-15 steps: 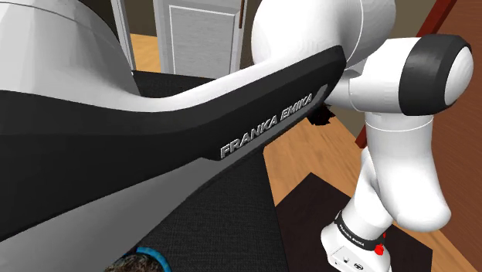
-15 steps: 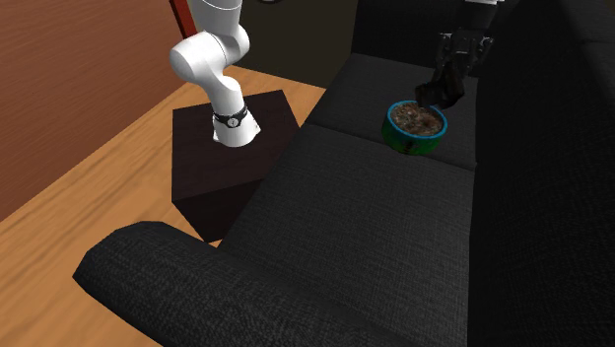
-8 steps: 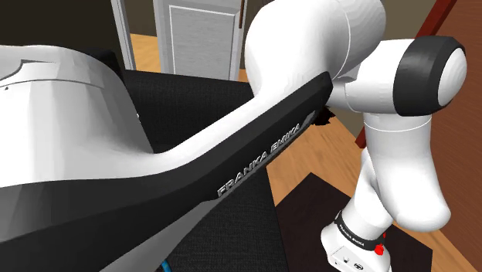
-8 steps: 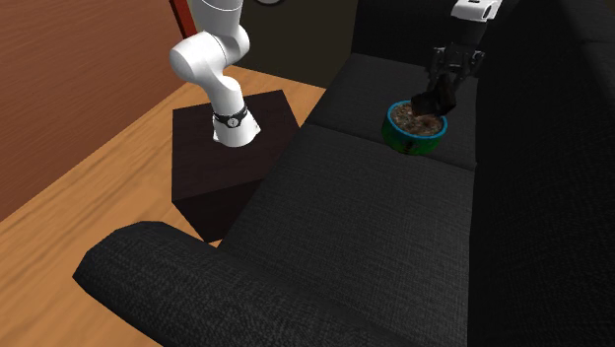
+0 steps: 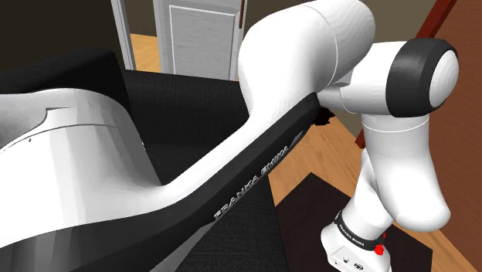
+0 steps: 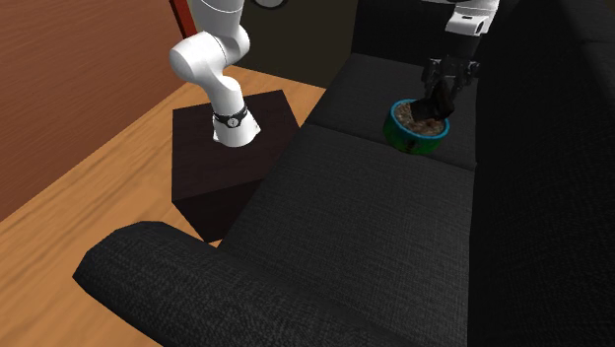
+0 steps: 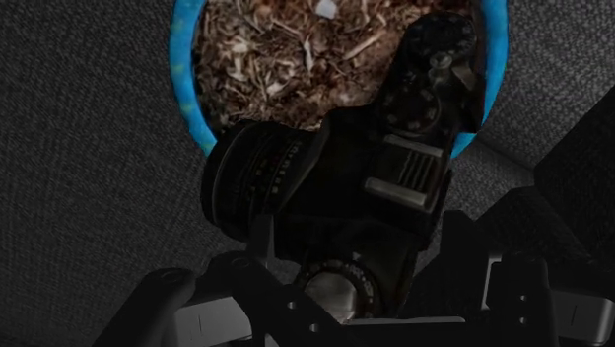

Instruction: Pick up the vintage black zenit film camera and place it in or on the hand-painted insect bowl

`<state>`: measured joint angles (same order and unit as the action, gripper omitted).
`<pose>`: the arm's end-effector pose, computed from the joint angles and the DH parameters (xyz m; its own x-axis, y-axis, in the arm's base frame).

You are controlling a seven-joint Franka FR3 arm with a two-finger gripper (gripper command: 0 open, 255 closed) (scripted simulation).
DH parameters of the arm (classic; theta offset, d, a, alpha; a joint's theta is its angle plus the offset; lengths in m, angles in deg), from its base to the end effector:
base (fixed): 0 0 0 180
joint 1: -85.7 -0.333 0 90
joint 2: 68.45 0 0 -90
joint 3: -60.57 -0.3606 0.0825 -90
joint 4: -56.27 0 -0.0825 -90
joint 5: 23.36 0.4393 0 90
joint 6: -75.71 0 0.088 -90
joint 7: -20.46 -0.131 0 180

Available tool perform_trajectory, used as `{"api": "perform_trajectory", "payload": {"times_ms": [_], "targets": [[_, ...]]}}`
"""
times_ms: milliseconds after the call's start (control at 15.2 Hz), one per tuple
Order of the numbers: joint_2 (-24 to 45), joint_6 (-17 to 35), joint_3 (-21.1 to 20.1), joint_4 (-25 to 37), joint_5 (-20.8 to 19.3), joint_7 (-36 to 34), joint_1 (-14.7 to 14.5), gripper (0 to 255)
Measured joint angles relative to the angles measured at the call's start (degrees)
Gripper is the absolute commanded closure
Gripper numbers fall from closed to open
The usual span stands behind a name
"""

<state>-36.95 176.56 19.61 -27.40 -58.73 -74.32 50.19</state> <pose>0.3238 0.6786 0.4136 0.9483 -0.2012 0.2455 -0.2309 -0.9680 0.0986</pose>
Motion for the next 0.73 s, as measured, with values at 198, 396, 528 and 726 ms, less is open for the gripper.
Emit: {"api": "perform_trajectory", "payload": {"times_ms": [198,396,528,726], "targets": [[-0.1,1.1,0.1,-1.2,-0.3,-0.4,0.4,255],[0.0,1.2,0.0,-1.2,-0.4,-0.4,0.5,255],[0.3,1.0,0.1,-0.8,-0.5,-0.5,0.3,255],[0.0,1.8,0.0,-2.3,-0.4,-0.6,0.8,0]]}}
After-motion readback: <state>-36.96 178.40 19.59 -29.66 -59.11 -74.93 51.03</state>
